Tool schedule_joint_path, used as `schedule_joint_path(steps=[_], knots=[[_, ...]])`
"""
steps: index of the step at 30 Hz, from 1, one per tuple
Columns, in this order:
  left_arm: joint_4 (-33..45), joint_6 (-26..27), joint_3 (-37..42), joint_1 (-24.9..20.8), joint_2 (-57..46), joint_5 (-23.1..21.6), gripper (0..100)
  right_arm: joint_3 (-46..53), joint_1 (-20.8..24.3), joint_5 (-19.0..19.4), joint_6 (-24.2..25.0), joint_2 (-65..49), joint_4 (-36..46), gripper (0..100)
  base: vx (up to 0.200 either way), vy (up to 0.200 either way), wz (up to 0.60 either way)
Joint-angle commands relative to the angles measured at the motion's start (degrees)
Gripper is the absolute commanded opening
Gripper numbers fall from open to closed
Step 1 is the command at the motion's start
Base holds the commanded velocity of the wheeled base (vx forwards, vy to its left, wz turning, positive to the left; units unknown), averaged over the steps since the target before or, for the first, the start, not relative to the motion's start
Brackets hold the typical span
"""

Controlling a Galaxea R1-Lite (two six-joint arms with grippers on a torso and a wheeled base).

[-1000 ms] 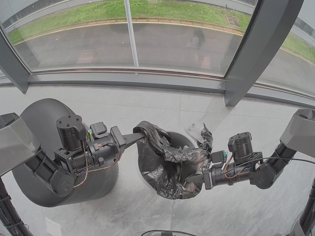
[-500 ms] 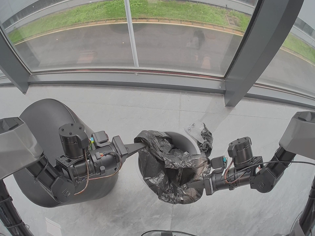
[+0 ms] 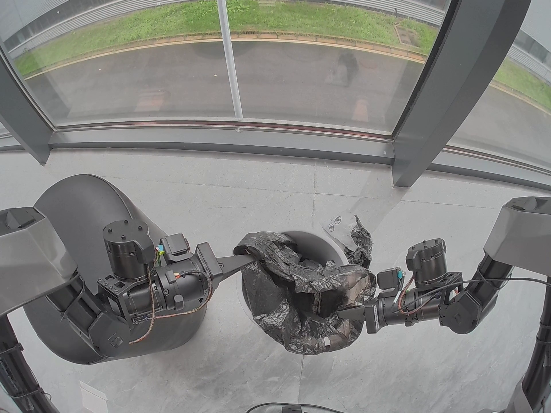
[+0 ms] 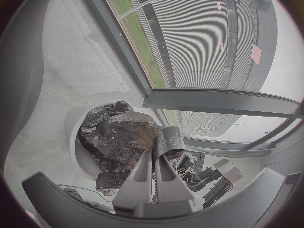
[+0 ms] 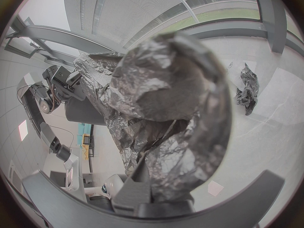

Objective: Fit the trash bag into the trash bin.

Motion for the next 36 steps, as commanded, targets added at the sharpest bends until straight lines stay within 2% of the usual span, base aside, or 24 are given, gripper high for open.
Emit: schedule_joint_path(steps=[1, 8, 13, 20, 25, 36], knots=[[0.43, 0.03, 0.82, 0.22, 1.44, -0.01, 0, 0.78, -0.56, -0.04, -0.78, 0.29, -0.11, 0, 0.0, 0.0, 0.0], [0.51, 0.64, 2.32, 0.22, 1.7, -0.01, 0, 0.61, -0.48, -1.53, -0.96, 0.73, -0.2, 0, 0.0, 0.0, 0.0], [0.51, 4.6, 4.34, 0.22, 3.9, 0.16, 0, 0.96, -0.48, -1.71, -1.05, 1.08, -2.3, 0, 0.0, 0.0, 0.0], [0.34, 8.82, 3.11, 0.3, 6.19, 3.15, 0, 1.84, -0.48, -1.88, -0.96, 2.93, -6.79, 0, 0.0, 0.0, 0.0], [0.43, 12.95, 1.7, 0.04, 7.33, 5.35, 0, 1.93, -0.48, -4.7, -0.61, 3.19, -7.23, 0, 0.0, 0.0, 0.0], [1.04, 12.95, 2.41, 0.22, 4.25, 5.44, 0, 3.6, -0.3, -4.87, -0.43, 2.31, -10.57, 0, 0.0, 0.0, 0.0]])
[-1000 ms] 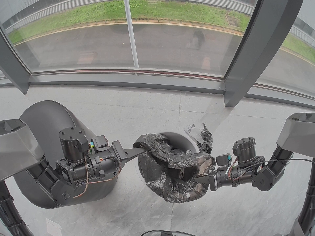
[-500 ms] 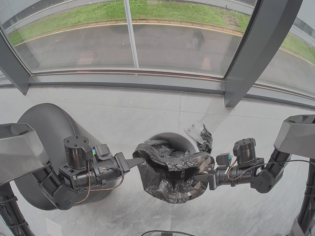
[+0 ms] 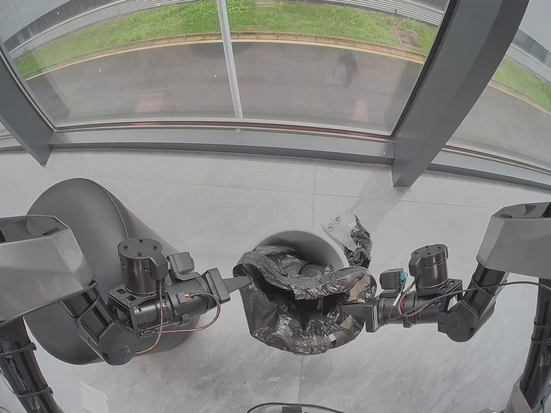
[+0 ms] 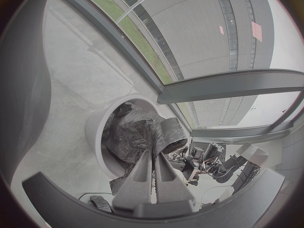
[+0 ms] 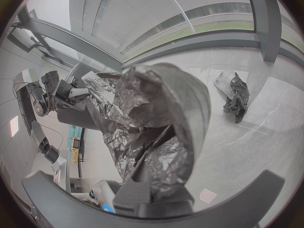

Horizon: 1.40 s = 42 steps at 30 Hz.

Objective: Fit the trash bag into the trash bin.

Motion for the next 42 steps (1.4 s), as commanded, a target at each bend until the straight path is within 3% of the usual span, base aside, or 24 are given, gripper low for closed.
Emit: schedule_joint_path(steps=[1, 2, 3, 25, 33, 37, 42], knots=[[-0.04, -0.11, 0.4, 0.06, -1.63, -0.04, 0, 0.5, 0.31, -0.06, -0.07, -0.57, -0.08, 0, 0.0, 0.0, 0.0], [-0.04, -0.11, 0.57, 0.06, -2.07, -0.12, 0, 0.67, 0.4, -0.06, -0.07, -0.65, -0.08, 0, 0.0, 0.0, 0.0], [0.05, -0.2, 0.57, -0.03, -2.33, -0.04, 0, 0.85, 0.49, -0.06, -0.07, -0.65, -0.17, 100, 0.0, 0.0, 0.0], [0.05, -0.29, 0.57, -2.49, -4.35, 0.31, 0, 4.89, -0.13, -1.2, -0.07, -10.15, -1.93, 100, 0.0, 0.0, 0.0], [2.33, 1.65, -1.8, -8.21, -4.35, 5.24, 0, 3.14, -0.57, -1.82, -0.24, -11.73, -1.75, 100, 0.0, 0.0, 0.0], [6.11, 3.41, -4.17, -8.73, -4.18, 8.14, 0, 2.34, -1.53, -1.82, -0.33, -11.73, -1.75, 100, 0.0, 0.0, 0.0], [6.99, 4.99, -4.7, -8.64, -4.44, 8.49, 0, 1.91, -2.06, -1.82, -0.95, -11.38, -1.66, 100, 0.0, 0.0, 0.0]])
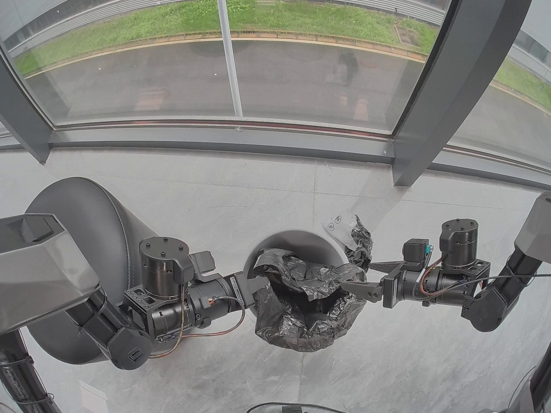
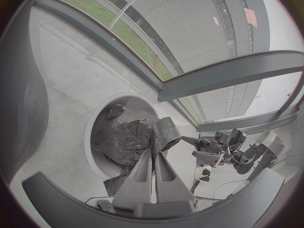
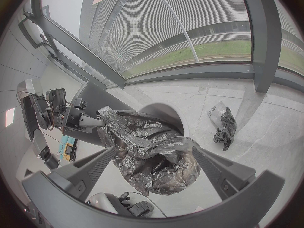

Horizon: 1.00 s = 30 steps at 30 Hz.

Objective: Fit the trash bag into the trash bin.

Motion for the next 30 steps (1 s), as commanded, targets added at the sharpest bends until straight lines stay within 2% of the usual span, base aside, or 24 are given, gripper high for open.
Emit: schedule_joint_path(steps=[1, 5, 8, 9, 11, 16, 22, 25, 30], knots=[[-0.04, 0.12, -0.54, -0.14, -0.72, 0.08, 0, -0.35, -0.32, 0.04, -0.17, 0.01, 0.02, 100, 0.0, 0.0, 0.0], [0.57, 2.85, -1.51, -0.31, -0.46, 4.12, 0, -2.55, 0.21, -0.23, -4.3, 0.1, 1.07, 100, 0.0, 0.0, 0.0], [2.59, 6.19, -2.21, -0.75, -0.55, 6.93, 0, -4.66, 1.27, -3.22, -4.74, -0.08, 3.53, 100, 0.0, 0.0, 0.0], [3.38, 7.86, -2.56, -1.01, -0.72, 7.9, 0, -5.8, 2.41, -6.55, -5.44, 0.27, 4.5, 100, 0.0, 0.0, 0.0], [3.74, 9.26, -2.83, -1.28, -0.64, 8.6, 0, -7.03, 3.81, -10.16, -6.85, 0.8, 4.85, 100, 0.0, 0.0, 0.0], [3.82, 12.6, -3.44, -1.72, -0.46, 10.1, 0, -10.81, 8.47, -16.84, -9.39, 3.0, 6.08, 100, 0.0, 0.0, 0.0], [5.58, 14.1, -4.67, -1.81, -0.72, 10.71, 0, -15.47, 12.25, -17.89, -10.45, 3.61, 13.11, 100, 0.0, 0.0, 0.0], [6.64, 14.8, -5.82, -1.81, -0.28, 12.38, 0, -16.17, 13.48, -18.24, -10.98, 4.67, 13.64, 100, 0.0, 0.0, 0.0], [6.72, 14.98, -6.17, -1.81, -0.64, 12.47, 0, -17.05, 14.1, -20.44, -12.82, 6.51, 13.9, 100, 0.0, 0.0, 0.0]])
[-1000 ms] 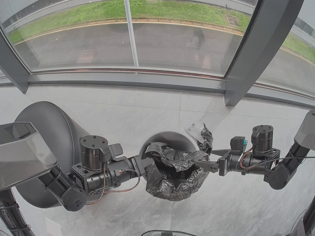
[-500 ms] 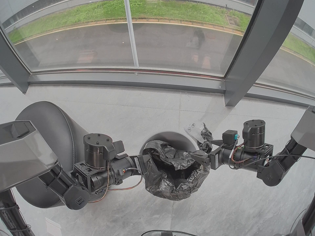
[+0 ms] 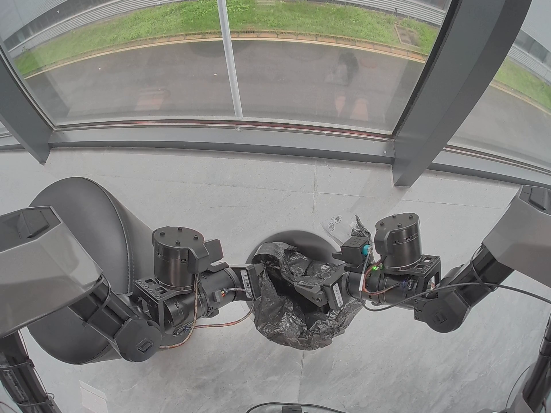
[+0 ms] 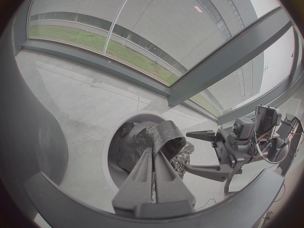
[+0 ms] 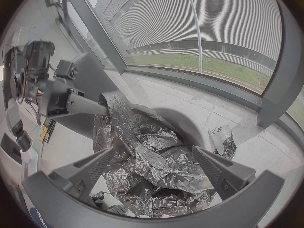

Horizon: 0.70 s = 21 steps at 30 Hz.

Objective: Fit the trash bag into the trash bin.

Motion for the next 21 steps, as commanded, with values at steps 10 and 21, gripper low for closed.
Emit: schedule_joint_path(steps=[10, 21], knots=[[1.71, 0.08, -2.34, 0.17, -0.64, -0.04, 0, -2.07, 0.46, -1.88, -3.38, 4.56, 0.9, 100, 0.0, 0.0, 0.0], [1.8, 0.08, -1.98, 0.09, -1.43, 0.05, 0, -7.25, -0.94, -3.02, -3.38, 10.01, 1.25, 100, 0.0, 0.0, 0.0]])
